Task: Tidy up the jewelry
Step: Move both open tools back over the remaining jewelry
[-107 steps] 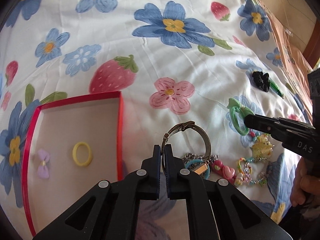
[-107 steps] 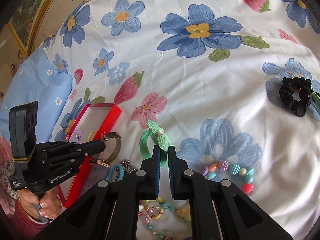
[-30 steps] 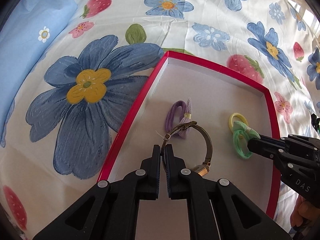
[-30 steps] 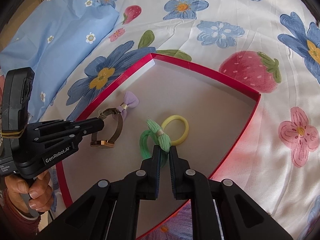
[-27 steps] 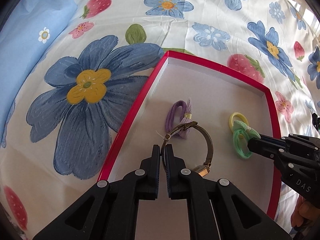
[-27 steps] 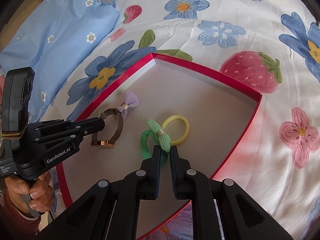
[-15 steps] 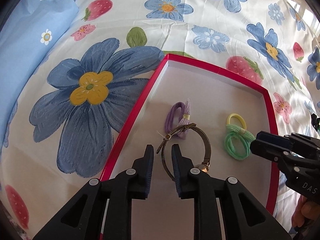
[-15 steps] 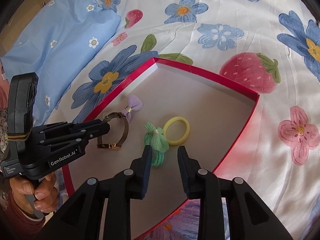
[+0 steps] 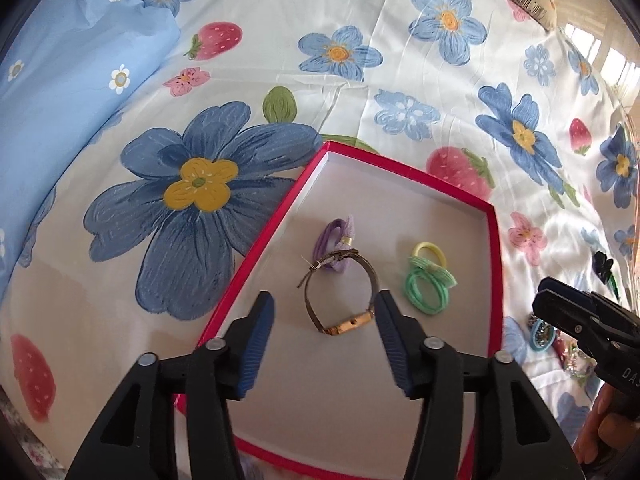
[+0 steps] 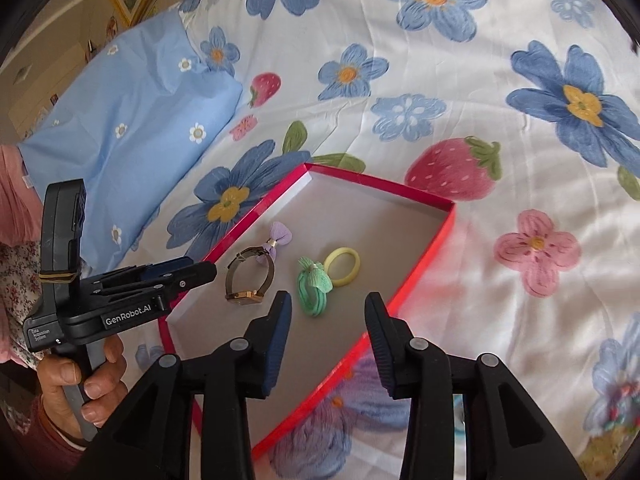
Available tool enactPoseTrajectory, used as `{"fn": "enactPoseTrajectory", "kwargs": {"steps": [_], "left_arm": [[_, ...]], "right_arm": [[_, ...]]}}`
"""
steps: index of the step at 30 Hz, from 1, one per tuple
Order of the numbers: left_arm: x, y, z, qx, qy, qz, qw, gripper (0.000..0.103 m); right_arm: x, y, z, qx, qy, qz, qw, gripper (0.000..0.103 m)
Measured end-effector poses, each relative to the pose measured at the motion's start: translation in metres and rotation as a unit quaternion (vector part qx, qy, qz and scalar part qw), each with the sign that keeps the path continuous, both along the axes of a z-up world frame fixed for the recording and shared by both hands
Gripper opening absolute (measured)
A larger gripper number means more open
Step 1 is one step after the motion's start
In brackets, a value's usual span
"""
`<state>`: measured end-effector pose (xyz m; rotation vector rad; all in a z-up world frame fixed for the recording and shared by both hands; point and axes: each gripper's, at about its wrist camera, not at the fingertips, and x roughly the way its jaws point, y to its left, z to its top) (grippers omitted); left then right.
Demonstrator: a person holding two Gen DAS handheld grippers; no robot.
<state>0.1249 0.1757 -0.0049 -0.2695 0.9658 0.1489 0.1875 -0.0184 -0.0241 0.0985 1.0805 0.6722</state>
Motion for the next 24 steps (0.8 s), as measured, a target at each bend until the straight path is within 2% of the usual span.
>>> {"fn": "enactPoseTrajectory", "kwargs": {"steps": [3,14,24], "left_arm": [[-0.013,-0.007,0.010,-0.009,-0.008,-0.003,0.9999,0.060],[-0.044,-0.046,0.032,-0.029,-0.020,-0.043,0.9985,0.066],[-0.044,-0.084,0.036,-0.024,-0.016,-0.093,0.9952,0.066]], "right_arm": [[-0.009,-0.019,0.007,0.003,-0.004,-0.015,1.000,0.050],[-0.040,-0.097,0.024,-0.005,-0.009,-0.082,0.997,0.051],[-0.067,-0.161,0.036,-0.023,-0.019,-0.134,0.991,0.051]]}}
